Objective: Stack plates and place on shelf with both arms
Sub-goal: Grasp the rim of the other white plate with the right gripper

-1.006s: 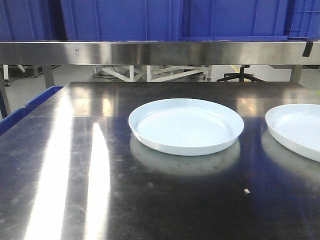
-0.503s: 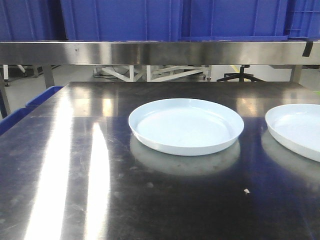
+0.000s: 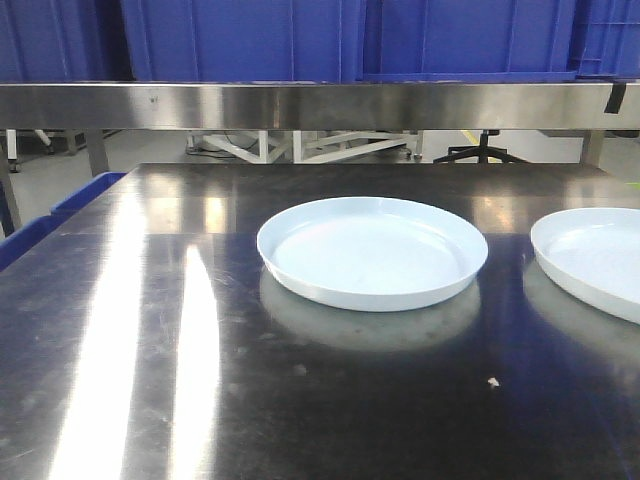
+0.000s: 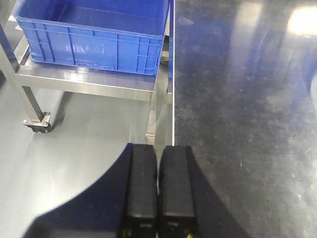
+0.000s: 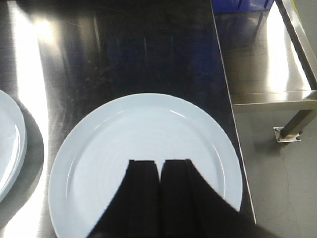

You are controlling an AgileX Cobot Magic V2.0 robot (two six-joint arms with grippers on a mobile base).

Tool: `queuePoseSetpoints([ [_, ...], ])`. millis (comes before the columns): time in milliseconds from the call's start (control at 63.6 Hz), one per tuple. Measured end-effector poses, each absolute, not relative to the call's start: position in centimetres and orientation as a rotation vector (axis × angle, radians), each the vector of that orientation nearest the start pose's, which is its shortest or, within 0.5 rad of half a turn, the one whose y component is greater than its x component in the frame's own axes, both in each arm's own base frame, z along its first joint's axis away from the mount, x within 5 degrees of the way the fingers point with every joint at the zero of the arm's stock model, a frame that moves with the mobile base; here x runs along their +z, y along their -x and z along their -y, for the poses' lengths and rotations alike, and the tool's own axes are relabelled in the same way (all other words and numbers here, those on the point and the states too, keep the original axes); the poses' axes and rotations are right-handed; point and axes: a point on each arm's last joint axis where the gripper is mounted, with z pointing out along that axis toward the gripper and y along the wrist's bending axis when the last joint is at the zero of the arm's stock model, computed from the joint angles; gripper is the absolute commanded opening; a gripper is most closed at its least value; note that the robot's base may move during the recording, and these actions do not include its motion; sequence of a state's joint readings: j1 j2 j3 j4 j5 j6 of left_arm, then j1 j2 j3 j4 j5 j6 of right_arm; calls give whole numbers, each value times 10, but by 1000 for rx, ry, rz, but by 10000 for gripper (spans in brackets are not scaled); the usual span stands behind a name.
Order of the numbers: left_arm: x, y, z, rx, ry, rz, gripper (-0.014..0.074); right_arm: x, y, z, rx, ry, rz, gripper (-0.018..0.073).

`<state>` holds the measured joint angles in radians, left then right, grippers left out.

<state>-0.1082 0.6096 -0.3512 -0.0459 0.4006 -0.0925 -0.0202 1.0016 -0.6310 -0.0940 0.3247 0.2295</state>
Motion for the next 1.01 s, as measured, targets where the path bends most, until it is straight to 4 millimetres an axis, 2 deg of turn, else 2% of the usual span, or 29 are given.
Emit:
queuePoseSetpoints([
  [94, 246, -117, 14, -161, 18, -2146, 83, 280, -201, 7, 35, -193, -2176, 319],
  [173, 246, -117, 14, -161, 18, -2146, 83, 280, -201, 7, 34, -194, -2182, 379],
  [676, 246, -117, 14, -161, 18, -2146, 83, 276, -201, 7, 29, -199, -2221, 376],
  [802, 246, -117, 14, -161, 18, -2148, 83, 271, -208, 9, 20, -209, -2252, 376],
  [1006, 246, -117, 14, -161, 18, -2148, 83, 262, -228, 28, -26, -308, -2316, 376],
])
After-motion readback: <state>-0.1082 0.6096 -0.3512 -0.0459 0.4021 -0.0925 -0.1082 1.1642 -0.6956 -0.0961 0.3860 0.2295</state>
